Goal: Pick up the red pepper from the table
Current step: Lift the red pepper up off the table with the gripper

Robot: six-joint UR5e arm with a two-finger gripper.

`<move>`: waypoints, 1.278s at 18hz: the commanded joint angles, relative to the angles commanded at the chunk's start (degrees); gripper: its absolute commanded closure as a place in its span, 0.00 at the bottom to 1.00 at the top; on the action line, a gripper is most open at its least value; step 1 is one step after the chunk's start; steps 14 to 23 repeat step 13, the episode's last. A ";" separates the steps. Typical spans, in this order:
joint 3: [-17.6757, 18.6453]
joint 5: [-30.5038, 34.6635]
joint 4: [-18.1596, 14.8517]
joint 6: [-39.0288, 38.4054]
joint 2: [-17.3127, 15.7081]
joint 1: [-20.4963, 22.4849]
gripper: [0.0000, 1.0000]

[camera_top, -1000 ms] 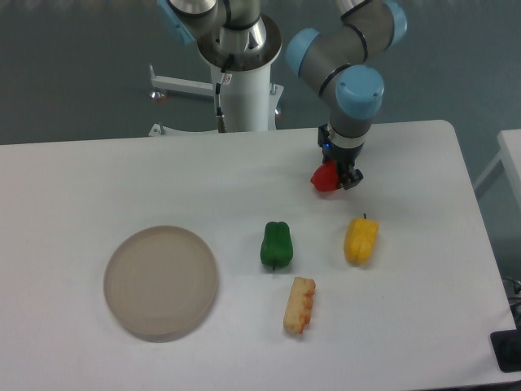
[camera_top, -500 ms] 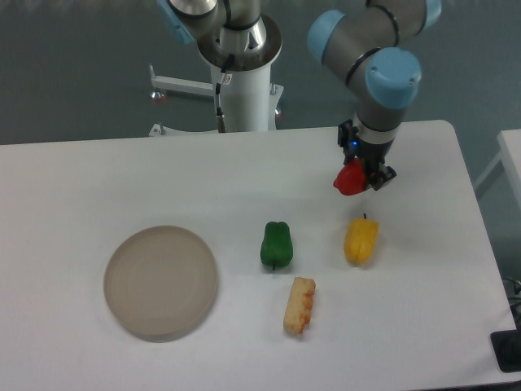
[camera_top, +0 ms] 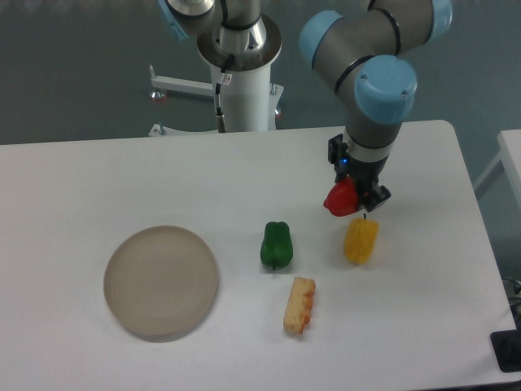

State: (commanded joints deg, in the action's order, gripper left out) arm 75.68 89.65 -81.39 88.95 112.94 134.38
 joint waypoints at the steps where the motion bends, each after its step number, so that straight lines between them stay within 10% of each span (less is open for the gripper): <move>1: 0.09 -0.09 0.09 0.00 0.18 0.00 0.68; 23: 0.00 0.17 1.85 1.14 1.67 0.44 0.67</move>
